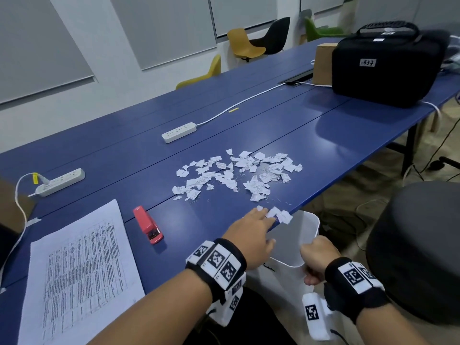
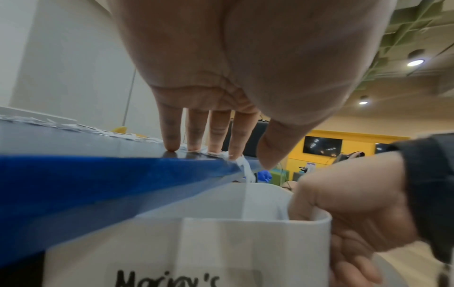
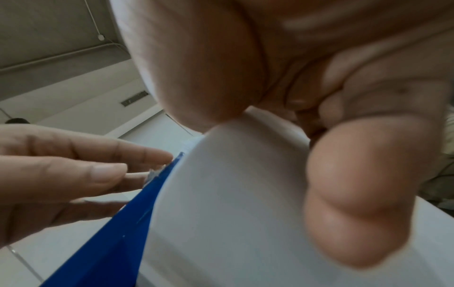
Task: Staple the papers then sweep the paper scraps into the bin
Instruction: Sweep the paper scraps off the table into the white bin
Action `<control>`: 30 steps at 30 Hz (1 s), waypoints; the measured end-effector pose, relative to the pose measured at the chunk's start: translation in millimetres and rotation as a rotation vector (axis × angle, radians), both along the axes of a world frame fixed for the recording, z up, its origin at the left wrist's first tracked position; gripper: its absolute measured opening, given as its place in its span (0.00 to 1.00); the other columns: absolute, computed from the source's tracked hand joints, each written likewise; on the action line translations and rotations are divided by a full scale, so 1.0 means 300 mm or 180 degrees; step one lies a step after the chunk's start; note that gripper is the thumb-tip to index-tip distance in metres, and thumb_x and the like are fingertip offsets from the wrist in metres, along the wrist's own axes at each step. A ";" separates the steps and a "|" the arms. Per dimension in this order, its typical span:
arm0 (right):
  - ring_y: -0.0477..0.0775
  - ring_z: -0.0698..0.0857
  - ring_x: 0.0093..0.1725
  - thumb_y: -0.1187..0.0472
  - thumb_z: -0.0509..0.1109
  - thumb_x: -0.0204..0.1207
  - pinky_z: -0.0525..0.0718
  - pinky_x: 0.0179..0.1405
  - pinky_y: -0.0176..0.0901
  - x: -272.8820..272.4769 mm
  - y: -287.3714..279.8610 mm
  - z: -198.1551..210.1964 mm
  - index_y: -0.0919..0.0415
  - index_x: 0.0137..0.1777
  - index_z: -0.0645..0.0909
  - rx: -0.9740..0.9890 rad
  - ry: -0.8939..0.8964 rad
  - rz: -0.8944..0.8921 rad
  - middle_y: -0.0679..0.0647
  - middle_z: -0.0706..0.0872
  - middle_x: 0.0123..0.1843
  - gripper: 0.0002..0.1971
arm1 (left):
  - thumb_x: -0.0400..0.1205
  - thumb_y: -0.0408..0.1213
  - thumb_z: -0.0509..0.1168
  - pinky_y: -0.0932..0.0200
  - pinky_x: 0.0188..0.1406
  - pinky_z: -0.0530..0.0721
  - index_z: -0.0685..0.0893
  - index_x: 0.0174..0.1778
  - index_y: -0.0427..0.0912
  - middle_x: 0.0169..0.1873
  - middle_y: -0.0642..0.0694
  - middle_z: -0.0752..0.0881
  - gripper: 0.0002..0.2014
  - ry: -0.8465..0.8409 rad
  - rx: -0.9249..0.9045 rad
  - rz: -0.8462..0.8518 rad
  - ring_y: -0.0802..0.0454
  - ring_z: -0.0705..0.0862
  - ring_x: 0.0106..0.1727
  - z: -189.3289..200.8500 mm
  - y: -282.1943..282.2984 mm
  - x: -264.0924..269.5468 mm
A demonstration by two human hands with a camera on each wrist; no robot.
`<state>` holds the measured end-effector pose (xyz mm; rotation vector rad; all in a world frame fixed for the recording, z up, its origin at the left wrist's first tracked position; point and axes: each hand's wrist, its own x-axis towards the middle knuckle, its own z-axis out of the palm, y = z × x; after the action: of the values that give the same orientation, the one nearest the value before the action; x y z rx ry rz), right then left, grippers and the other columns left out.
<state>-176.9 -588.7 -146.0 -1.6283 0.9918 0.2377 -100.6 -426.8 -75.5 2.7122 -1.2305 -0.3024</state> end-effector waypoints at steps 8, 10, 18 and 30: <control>0.58 0.76 0.15 0.71 0.57 0.70 0.78 0.22 0.46 -0.006 -0.029 0.010 0.72 0.53 0.83 0.0058 0.0025 -0.0035 0.67 0.80 0.30 0.17 | 0.81 0.41 0.62 0.46 0.69 0.78 0.83 0.67 0.44 0.71 0.48 0.81 0.19 -0.0052 -0.0585 -0.0546 0.47 0.78 0.73 -0.012 -0.026 -0.087; 0.57 0.76 0.15 0.71 0.57 0.71 0.78 0.21 0.45 -0.010 -0.032 0.011 0.72 0.55 0.83 0.0033 0.0046 -0.0028 0.67 0.80 0.31 0.17 | 0.80 0.42 0.62 0.45 0.69 0.78 0.82 0.67 0.46 0.70 0.50 0.82 0.19 -0.0105 -0.0809 -0.0291 0.47 0.80 0.70 -0.001 -0.045 -0.045; 0.57 0.77 0.14 0.67 0.57 0.68 0.80 0.24 0.50 -0.003 -0.040 0.009 0.70 0.62 0.78 -0.0024 0.0084 -0.0065 0.66 0.81 0.34 0.22 | 0.81 0.59 0.61 0.37 0.83 0.56 0.51 0.86 0.52 0.88 0.47 0.45 0.40 0.0098 0.0255 0.0733 0.45 0.47 0.88 0.018 -0.099 0.235; 0.59 0.78 0.17 0.71 0.56 0.76 0.78 0.23 0.46 -0.040 -0.133 0.041 0.65 0.41 0.76 -0.0139 0.0145 -0.0012 0.66 0.78 0.25 0.08 | 0.82 0.50 0.63 0.40 0.84 0.56 0.62 0.82 0.49 0.87 0.46 0.50 0.32 0.0528 0.0412 -0.0509 0.45 0.46 0.88 0.013 -0.214 0.050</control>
<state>-189.0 -628.7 -133.8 -1.6668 1.0410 0.2530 -85.5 -490.9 -71.7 2.6319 -1.4261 -0.6334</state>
